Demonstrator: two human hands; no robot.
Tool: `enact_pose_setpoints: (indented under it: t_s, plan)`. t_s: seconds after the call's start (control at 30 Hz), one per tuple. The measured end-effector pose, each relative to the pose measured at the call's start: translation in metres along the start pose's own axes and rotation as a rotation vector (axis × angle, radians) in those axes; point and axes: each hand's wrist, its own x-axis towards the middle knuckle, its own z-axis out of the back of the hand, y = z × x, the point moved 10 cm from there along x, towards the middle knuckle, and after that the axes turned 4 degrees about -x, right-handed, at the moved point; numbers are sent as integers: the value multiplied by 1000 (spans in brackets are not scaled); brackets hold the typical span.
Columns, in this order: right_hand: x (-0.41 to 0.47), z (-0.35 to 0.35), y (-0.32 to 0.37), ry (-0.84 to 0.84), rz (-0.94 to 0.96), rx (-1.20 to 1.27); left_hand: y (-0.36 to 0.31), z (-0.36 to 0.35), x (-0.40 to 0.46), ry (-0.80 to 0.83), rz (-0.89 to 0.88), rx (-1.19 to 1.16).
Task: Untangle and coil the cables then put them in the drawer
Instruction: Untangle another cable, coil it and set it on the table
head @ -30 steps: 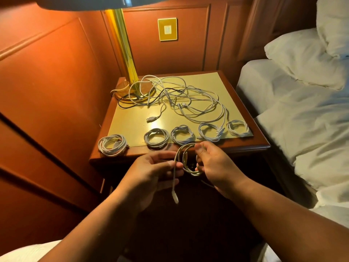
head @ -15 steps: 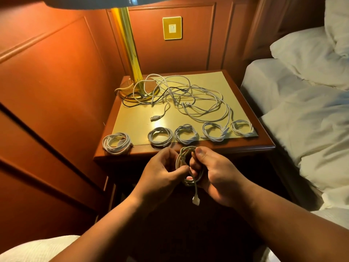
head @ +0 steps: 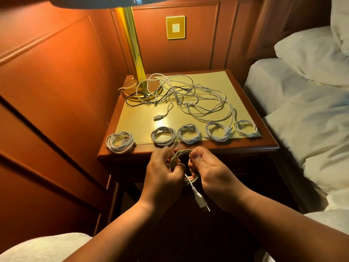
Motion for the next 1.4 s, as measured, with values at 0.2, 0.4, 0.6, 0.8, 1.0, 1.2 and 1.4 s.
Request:
enact_pose_setpoints:
  t_s: [0.2,0.4,0.6,0.8,1.0,1.2,1.4]
  plan:
    - [-2,0,8,-8,57,-60,20,-16,-3,68,261,-459]
    - [2,20,4,-61,-15,243,9,-37,-5,333,410,-1038]
    - [5,32,1,-49,-34,275,-1,-27,6,474,298,-773]
    - [3,36,7,-52,34,0,-2,-15,11,459,179,-579]
    - [4,29,-1,-35,-11,159,2,-32,6,413,325,-927]
    - [2,2,-19,9,-206,666,12,-41,-6,348,470,-1364]
    - [9,28,-22,-95,-164,352,-1,-26,8,368,187,-539]
